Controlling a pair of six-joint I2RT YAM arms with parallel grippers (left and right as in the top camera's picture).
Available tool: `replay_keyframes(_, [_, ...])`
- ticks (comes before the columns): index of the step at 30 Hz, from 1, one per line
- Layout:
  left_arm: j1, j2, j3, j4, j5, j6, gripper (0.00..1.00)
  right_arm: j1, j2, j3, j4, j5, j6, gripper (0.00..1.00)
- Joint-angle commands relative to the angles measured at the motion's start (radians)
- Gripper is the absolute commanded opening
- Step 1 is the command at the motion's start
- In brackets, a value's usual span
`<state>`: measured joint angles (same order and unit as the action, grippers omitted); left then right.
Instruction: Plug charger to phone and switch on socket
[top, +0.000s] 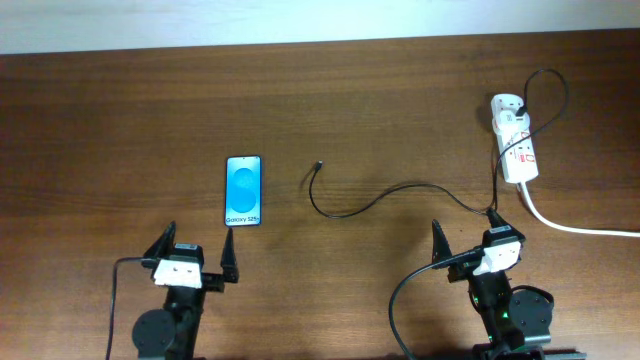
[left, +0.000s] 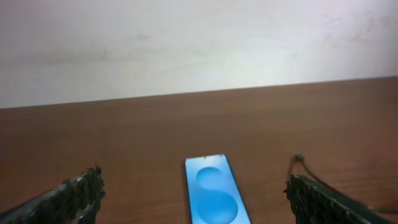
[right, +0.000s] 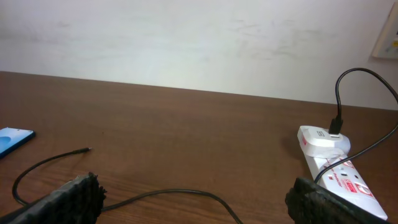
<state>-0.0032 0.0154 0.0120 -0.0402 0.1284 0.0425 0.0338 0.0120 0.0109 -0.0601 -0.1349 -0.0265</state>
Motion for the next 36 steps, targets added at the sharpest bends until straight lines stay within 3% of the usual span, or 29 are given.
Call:
replay_keyframes(1, [0.005, -0.008, 0.008, 0.017, 0.013, -0.037, 0.99, 0.005, -0.006, -0.005, -0.005, 0.012, 0.004, 0.98])
replay_keyframes(10, [0.005, 0.103, 0.162, 0.029, -0.001, -0.084, 0.99, 0.005, -0.006, -0.005, -0.005, 0.012, 0.004, 0.98])
replay_keyframes(24, [0.004, 0.810, 0.693, 0.014, 0.015, -0.080, 0.99, 0.005, -0.006, -0.005, -0.005, 0.012, 0.004, 0.98])
replay_keyframes(31, [0.004, 1.201, 1.104, -0.278, 0.064, -0.079, 0.99, 0.005, -0.006, -0.005, -0.005, 0.012, 0.004, 0.98])
replay_keyframes(36, [0.003, 1.386, 1.331, -0.439, 0.068, -0.075, 0.99, 0.005, -0.006, -0.005, -0.005, 0.012, 0.004, 0.98])
